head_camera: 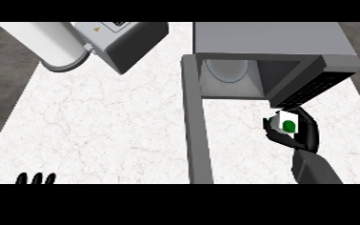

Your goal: Pick up the milk, place it into the microwave and close the microwave

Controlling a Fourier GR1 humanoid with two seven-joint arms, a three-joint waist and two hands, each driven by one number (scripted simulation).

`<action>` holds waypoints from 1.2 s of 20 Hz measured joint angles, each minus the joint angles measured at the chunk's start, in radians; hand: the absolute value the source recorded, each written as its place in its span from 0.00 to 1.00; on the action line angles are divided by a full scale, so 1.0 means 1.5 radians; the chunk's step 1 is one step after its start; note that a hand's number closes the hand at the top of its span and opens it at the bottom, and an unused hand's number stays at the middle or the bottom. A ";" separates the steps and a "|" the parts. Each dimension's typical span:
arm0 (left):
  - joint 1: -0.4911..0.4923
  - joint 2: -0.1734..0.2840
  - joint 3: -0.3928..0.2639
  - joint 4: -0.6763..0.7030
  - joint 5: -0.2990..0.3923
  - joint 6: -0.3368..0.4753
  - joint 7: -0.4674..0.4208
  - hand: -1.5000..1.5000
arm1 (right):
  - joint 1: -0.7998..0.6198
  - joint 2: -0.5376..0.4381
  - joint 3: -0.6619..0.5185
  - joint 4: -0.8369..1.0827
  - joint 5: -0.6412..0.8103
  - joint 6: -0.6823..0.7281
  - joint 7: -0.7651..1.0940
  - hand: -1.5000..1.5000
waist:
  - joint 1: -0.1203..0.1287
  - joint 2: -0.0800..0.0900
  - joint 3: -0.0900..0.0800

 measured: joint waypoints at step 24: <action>0.038 0.003 -0.019 -0.018 -0.004 -0.012 -0.006 0.00 | 0.154 0.092 0.158 -0.393 0.042 0.003 0.155 1.00 | -0.024 -0.009 -0.003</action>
